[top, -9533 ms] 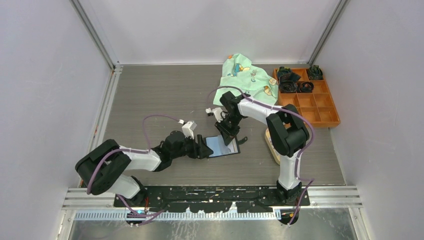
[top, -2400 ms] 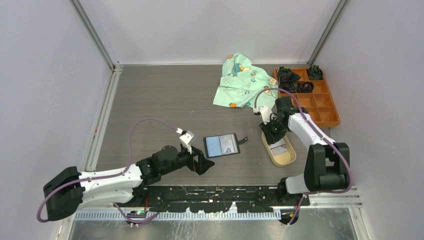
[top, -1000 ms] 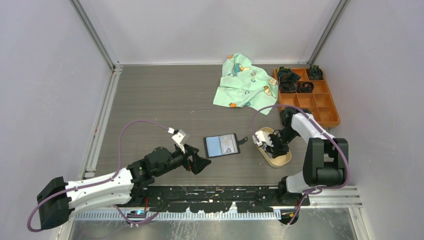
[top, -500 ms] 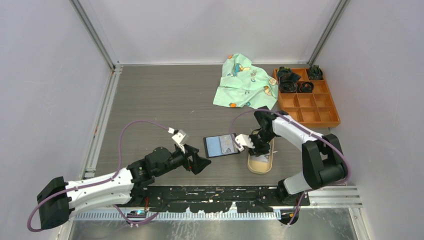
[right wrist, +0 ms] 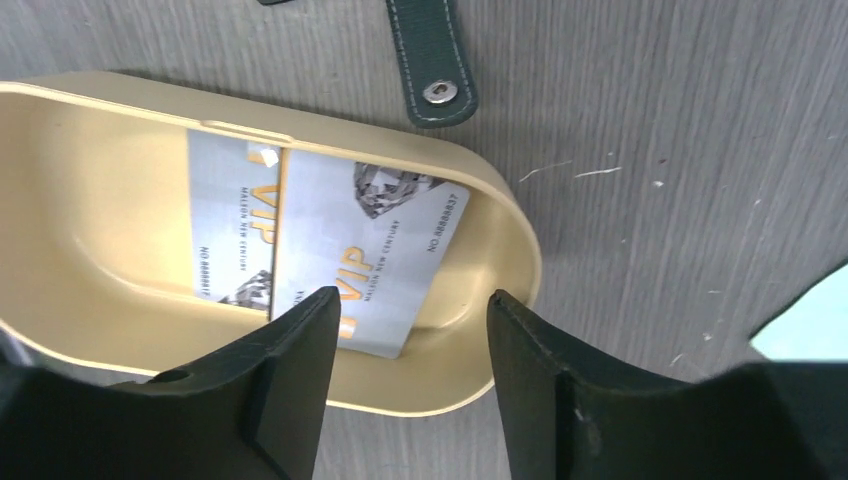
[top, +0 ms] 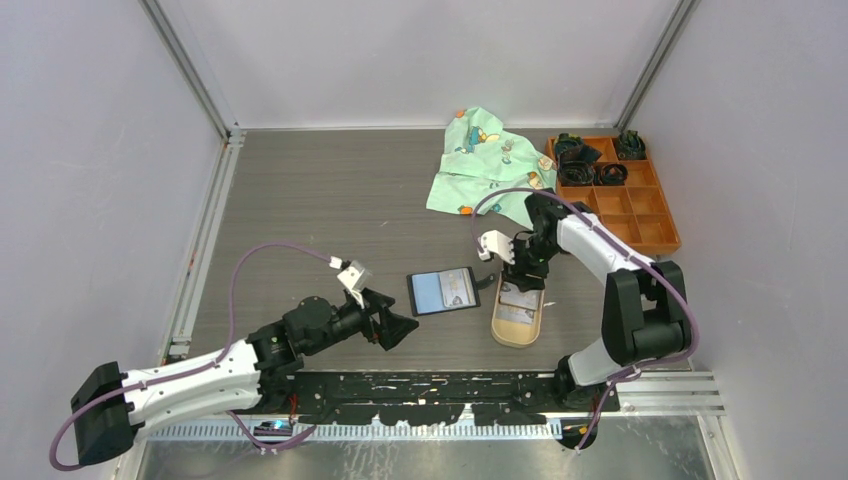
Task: Put the credit cards into the card holder
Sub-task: Move the storage box to the center of the board, then pick up the credit card from the storage box.
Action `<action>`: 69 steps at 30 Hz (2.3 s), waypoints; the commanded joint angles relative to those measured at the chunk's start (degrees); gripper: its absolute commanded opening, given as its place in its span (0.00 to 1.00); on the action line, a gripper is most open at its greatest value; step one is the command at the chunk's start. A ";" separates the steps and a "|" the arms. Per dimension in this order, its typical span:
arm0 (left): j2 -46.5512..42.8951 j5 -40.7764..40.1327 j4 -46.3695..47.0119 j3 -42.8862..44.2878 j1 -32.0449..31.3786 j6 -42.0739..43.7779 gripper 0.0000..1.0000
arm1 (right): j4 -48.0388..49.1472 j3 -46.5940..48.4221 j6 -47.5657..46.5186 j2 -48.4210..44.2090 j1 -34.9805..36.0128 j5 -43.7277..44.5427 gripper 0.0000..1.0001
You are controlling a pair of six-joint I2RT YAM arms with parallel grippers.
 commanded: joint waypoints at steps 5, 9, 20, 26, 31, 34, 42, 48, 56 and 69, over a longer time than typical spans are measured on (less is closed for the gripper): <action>0.98 0.10 2.83 0.22 0.26 -0.72 0.89 | -0.40 -3.32 8.95 -4.16 0.07 -1.84 0.70; 0.72 0.01 3.18 -0.16 0.25 -1.10 0.89 | 2.24 -3.52 12.17 -1.99 0.12 -0.30 0.74; 1.06 -0.50 3.97 -0.66 0.25 -1.13 0.89 | 9.08 -5.92 15.28 1.53 0.35 6.33 0.99; 1.31 -0.33 4.46 -1.00 0.24 -1.27 0.89 | 11.10 -7.05 14.69 2.05 0.37 7.77 0.97; 0.56 -0.31 4.29 -1.43 0.32 -1.55 0.89 | 10.30 -6.29 15.09 1.68 0.25 6.10 0.81; 0.17 -0.40 4.13 -1.62 0.32 -1.64 0.89 | 8.64 -5.51 14.87 1.53 -0.11 4.72 0.69; 0.58 0.17 5.07 -1.55 0.31 -2.10 0.89 | 5.40 -3.80 14.51 -0.25 -2.59 2.01 0.40; 2.86 1.74 8.11 -1.30 0.32 -3.13 0.89 | 2.26 -3.10 13.25 -3.26 -5.81 -2.91 0.38; 7.13 3.22 11.01 -0.18 0.29 -4.12 0.88 | -3.85 0.26 12.86 1.45 -7.31 -6.27 0.42; 11.83 7.31 13.27 1.88 0.24 -5.18 0.86 | -11.96 8.98 20.47 12.14 -8.24 -7.41 0.44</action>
